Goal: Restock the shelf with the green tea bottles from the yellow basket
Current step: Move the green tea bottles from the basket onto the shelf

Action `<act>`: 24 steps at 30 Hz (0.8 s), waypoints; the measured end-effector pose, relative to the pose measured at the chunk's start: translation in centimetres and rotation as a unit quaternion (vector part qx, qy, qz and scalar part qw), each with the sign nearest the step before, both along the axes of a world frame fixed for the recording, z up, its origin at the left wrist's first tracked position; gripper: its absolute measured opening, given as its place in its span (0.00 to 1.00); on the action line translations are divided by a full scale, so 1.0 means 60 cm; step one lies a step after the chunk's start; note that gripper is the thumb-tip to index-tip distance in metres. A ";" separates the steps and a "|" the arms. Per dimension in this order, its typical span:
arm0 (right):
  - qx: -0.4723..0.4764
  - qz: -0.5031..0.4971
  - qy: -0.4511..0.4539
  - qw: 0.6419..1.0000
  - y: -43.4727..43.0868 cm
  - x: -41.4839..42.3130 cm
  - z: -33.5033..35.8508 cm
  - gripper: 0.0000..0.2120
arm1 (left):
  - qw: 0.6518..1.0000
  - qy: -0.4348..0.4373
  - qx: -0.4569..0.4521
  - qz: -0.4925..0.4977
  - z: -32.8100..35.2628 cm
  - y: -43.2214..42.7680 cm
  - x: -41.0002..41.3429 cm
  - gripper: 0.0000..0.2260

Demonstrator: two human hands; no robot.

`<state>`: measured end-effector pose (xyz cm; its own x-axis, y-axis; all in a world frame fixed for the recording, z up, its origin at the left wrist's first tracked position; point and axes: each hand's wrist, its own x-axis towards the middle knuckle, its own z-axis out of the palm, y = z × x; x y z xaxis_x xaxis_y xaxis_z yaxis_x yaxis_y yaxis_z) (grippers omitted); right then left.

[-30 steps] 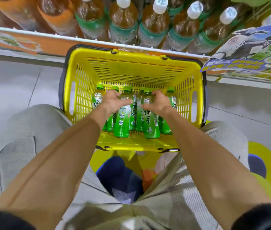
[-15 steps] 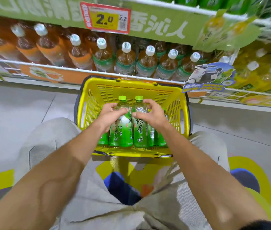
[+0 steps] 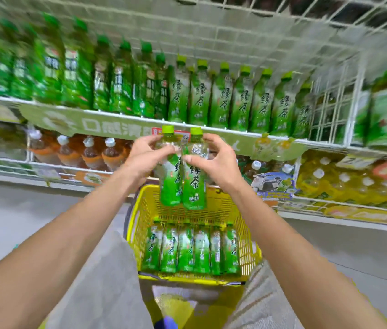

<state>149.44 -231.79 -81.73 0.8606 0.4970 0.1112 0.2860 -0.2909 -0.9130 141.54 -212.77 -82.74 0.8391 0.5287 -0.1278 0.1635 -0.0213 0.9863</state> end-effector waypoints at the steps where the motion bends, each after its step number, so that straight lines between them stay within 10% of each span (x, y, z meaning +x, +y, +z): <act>1: 0.012 0.002 -0.014 1.000 0.007 0.006 0.026 0.39 | 1.000 -0.018 -0.001 0.002 0.034 0.004 0.005 0.39; 11: 0.084 -0.063 -0.101 0.989 0.068 0.089 0.208 0.37 | 0.989 -0.120 0.082 -0.031 0.250 0.072 0.109 0.29; 24: 0.086 -0.133 -0.108 0.981 0.120 0.148 0.219 0.38 | 0.987 -0.155 0.008 -0.037 0.235 0.102 0.165 0.20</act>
